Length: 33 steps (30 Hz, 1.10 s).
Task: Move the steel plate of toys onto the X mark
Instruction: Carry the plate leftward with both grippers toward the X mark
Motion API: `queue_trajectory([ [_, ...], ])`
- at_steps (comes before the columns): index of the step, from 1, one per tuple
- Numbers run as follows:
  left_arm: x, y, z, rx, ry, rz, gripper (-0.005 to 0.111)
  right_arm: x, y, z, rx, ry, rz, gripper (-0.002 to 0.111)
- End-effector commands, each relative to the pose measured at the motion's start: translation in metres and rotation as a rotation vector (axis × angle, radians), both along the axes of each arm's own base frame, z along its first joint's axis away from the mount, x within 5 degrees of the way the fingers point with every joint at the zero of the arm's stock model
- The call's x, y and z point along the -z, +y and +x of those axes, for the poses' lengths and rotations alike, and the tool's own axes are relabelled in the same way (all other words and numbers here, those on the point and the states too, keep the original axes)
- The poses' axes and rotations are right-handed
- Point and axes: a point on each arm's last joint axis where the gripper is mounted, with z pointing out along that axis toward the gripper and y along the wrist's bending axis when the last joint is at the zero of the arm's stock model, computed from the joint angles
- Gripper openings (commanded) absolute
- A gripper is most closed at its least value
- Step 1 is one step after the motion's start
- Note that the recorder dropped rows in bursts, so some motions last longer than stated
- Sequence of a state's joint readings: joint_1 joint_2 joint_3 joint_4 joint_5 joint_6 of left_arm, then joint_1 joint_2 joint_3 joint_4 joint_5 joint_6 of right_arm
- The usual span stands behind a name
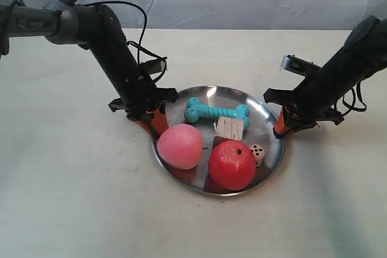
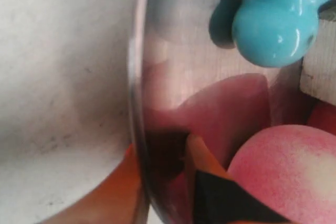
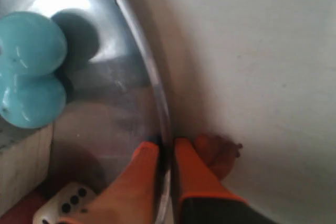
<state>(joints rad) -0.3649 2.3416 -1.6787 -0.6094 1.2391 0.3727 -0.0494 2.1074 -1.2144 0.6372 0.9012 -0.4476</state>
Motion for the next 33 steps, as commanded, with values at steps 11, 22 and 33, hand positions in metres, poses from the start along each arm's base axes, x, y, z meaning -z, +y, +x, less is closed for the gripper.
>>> queue_trajectory([
  [11, -0.015, -0.004, 0.022, 0.038, -0.159, 0.15, 0.0, -0.065, 0.027, 0.077, -0.021, -0.029, 0.132, -0.001],
  [22, -0.078, 0.062, 0.043, -0.128, -0.288, 0.174, 0.0, -0.053, 0.078, 0.1, -0.066, -0.046, 0.191, -0.001],
  [33, -0.06, 0.087, 0.037, -0.136, -0.232, 0.25, 0.0, -0.045, 0.108, 0.102, -0.094, -0.029, 0.201, -0.001],
])
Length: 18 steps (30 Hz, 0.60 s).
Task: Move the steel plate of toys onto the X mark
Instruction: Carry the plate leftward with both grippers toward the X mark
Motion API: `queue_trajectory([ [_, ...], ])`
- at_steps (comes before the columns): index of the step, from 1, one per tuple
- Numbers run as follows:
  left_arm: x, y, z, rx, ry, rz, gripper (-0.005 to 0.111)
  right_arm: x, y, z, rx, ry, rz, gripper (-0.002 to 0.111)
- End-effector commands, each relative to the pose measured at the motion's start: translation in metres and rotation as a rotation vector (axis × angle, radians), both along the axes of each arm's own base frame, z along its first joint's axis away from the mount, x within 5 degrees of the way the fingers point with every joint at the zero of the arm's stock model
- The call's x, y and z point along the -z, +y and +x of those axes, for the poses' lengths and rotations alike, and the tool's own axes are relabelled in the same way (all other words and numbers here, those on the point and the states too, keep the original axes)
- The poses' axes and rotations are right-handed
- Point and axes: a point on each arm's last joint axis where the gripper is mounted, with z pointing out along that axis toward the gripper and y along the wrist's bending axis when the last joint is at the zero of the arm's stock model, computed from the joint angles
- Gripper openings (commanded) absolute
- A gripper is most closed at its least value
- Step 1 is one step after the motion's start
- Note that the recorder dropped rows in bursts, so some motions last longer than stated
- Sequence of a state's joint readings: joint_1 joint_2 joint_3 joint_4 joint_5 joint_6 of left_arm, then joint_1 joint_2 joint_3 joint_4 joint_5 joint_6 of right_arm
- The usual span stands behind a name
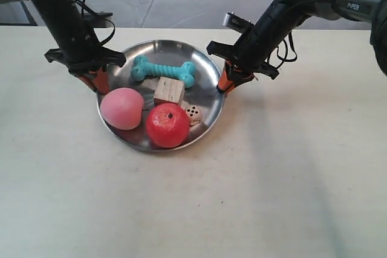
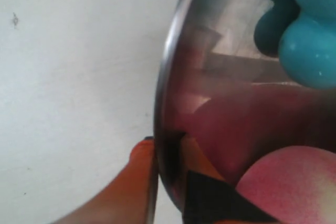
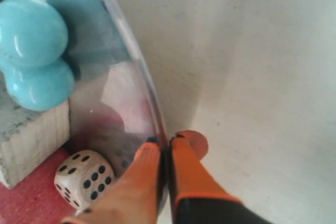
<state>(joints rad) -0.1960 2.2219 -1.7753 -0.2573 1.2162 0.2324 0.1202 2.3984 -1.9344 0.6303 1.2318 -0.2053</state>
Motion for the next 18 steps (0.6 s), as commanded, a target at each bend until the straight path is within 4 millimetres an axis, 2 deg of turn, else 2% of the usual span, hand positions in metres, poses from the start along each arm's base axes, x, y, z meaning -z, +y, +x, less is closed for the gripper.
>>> queue_trajectory([
  [1, 0.006, -0.003, -0.009, 0.005, 0.041, -0.008, 0.0, -0.005, 0.028, -0.001, 0.022, 0.015, 0.093, -0.001],
  [8, 0.016, 0.013, -0.013, 0.001, 0.072, 0.038, 0.0, 0.018, 0.049, -0.007, -0.024, 0.062, 0.075, -0.001],
  [18, 0.017, 0.017, -0.012, 0.018, 0.056, 0.081, 0.0, 0.025, 0.048, -0.005, -0.012, 0.029, 0.001, -0.001],
])
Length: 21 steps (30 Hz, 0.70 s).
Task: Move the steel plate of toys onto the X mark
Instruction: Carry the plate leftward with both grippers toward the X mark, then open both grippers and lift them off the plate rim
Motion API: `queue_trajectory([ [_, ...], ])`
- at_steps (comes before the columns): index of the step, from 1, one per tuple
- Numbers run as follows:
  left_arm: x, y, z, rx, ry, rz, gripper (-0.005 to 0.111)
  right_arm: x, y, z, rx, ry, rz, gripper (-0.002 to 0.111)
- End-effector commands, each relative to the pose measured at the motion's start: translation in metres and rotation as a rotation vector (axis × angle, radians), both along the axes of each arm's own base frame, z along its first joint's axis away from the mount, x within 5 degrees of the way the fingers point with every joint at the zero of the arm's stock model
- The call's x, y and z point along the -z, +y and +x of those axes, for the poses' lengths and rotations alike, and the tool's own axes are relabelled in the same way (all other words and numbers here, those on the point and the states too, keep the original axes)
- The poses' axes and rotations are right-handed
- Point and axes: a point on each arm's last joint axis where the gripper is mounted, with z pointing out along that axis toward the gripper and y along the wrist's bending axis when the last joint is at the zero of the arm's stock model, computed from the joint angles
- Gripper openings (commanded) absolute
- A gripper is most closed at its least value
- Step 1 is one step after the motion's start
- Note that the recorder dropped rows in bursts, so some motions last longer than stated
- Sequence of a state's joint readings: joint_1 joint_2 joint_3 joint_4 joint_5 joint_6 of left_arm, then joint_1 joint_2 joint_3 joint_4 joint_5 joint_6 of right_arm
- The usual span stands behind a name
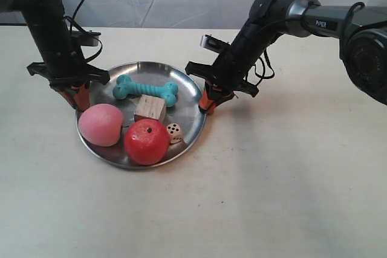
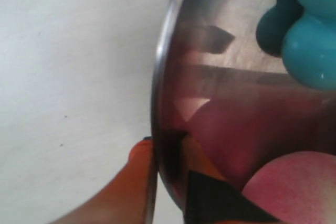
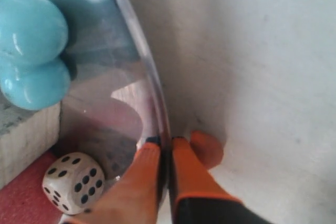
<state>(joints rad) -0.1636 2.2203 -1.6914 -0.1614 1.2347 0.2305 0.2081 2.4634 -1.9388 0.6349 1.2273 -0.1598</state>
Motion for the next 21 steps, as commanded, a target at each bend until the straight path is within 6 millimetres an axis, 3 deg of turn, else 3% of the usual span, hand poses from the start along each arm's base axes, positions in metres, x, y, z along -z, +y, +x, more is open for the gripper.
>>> queue_trajectory([
  [1, -0.0035, -0.0083, 0.0015, 0.007, -0.043, -0.029, 0.0, -0.005, 0.0065, 0.0053, 0.04, -0.05, 0.006, -0.001],
  [8, -0.0033, -0.0089, 0.007, -0.035, -0.098, -0.032, 0.0, -0.0024, 0.0023, 0.0051, 0.03, -0.054, -0.048, -0.001],
  [11, -0.0033, -0.009, 0.0076, -0.036, -0.104, -0.033, 0.002, -0.0024, 0.0023, 0.0051, 0.032, -0.053, -0.048, 0.007],
  [16, -0.0033, -0.0087, 0.0078, -0.049, -0.104, -0.029, 0.018, -0.0017, 0.0011, 0.0054, 0.047, -0.048, -0.065, 0.032],
  [21, -0.0028, -0.0056, 0.0084, -0.082, -0.108, 0.008, 0.035, -0.0015, 0.0006, 0.005, 0.043, -0.045, -0.071, 0.034],
])
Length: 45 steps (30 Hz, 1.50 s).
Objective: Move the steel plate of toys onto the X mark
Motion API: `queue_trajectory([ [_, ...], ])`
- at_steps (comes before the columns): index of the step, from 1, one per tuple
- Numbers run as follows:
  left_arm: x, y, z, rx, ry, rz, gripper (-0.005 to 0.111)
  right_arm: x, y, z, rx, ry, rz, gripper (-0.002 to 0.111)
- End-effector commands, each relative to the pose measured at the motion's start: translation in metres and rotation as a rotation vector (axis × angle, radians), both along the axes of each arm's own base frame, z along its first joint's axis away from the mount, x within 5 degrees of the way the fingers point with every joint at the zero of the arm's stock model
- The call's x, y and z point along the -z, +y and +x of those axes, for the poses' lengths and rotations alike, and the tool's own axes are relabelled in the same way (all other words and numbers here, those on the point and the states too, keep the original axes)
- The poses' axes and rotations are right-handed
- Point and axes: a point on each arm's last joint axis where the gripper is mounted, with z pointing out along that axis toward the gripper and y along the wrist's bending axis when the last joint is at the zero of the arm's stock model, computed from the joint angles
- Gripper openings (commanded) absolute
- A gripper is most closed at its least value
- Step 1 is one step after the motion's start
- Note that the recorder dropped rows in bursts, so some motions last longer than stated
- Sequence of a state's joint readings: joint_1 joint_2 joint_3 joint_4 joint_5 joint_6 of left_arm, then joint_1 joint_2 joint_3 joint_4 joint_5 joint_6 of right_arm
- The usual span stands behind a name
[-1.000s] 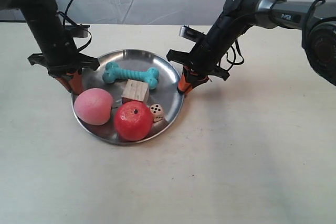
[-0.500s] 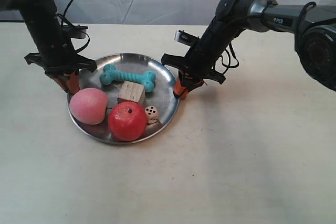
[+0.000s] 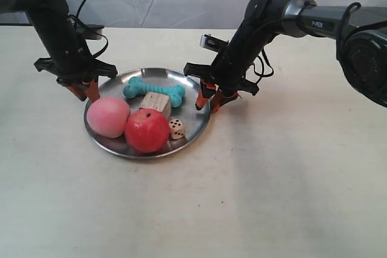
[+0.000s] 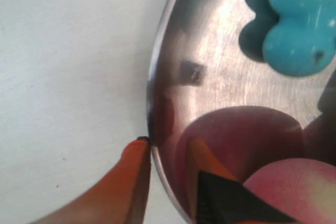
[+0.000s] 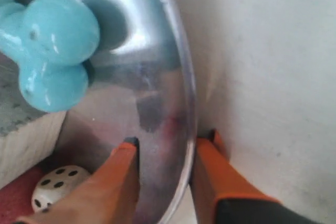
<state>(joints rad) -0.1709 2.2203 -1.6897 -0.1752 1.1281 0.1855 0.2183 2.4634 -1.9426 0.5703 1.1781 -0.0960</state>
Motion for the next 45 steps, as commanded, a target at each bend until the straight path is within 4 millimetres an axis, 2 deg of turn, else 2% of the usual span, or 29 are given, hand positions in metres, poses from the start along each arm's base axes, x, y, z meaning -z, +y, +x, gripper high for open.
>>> queue_trajectory([
  [1, -0.003, 0.001, 0.0, -0.03, -0.013, 0.04, 0.038, -0.004, 0.0, 0.002, 0.0, -0.02, -0.007, 0.034],
  [7, -0.003, 0.01, -0.001, -0.009, -0.007, 0.137, 0.042, -0.006, -0.002, 0.002, -0.008, -0.027, -0.036, 0.034],
  [19, -0.007, 0.011, 0.001, -0.006, -0.042, 0.144, 0.04, -0.059, -0.043, 0.009, 0.018, -0.169, -0.126, 0.033],
  [21, -0.017, 0.011, 0.0, -0.007, -0.064, 0.14, 0.029, -0.072, -0.046, 0.008, -0.007, -0.216, -0.152, 0.024],
  [24, -0.04, 0.011, -0.002, -0.012, -0.121, 0.129, 0.006, -0.102, -0.05, 0.005, -0.019, -0.304, -0.176, -0.001],
  [25, -0.052, 0.011, -0.003, -0.014, -0.151, 0.124, 0.0, -0.115, -0.05, 0.003, -0.016, -0.336, -0.172, 0.0],
  [28, -0.089, 0.011, -0.011, -0.029, -0.242, 0.087, 0.0, -0.154, -0.05, -0.008, -0.018, -0.419, -0.156, 0.0],
  [32, -0.143, 0.007, -0.036, -0.059, -0.428, -0.029, 0.0, -0.208, -0.048, -0.039, -0.04, -0.568, -0.143, 0.0],
  [33, -0.164, 0.005, -0.052, -0.059, -0.52, -0.098, 0.0, -0.223, -0.046, -0.059, -0.038, -0.626, -0.143, 0.0],
  [34, -0.174, 0.004, -0.063, -0.056, -0.572, -0.143, 0.0, -0.231, -0.045, -0.071, -0.032, -0.663, -0.138, 0.0],
  [35, -0.189, 0.004, -0.084, -0.03, -0.675, -0.21, 0.0, -0.241, -0.045, -0.094, -0.017, -0.727, -0.137, 0.0],
  [36, -0.196, 0.005, -0.097, -0.018, -0.73, -0.239, 0.0, -0.244, -0.045, -0.108, -0.009, -0.762, -0.135, 0.0],
  [37, -0.2, 0.006, -0.122, -0.014, -0.81, -0.295, 0.0, -0.245, -0.046, -0.137, 0.008, -0.834, -0.133, 0.0],
  [38, -0.207, 0.009, -0.138, -0.014, -0.877, -0.316, 0.0, -0.248, -0.047, -0.149, 0.022, -0.884, -0.133, 0.0],
  [40, -0.204, 0.021, -0.182, -0.035, -1.047, -0.318, 0.0, -0.228, -0.056, -0.197, 0.065, -0.987, -0.131, 0.0],
  [42, -0.19, 0.03, -0.208, -0.044, -1.104, -0.276, 0.0, -0.199, -0.066, -0.228, 0.108, -1.059, -0.14, 0.0],
  [45, -0.16, 0.038, -0.229, -0.076, -1.091, -0.242, 0.0, -0.164, -0.08, -0.262, 0.163, -1.089, -0.152, 0.0],
])
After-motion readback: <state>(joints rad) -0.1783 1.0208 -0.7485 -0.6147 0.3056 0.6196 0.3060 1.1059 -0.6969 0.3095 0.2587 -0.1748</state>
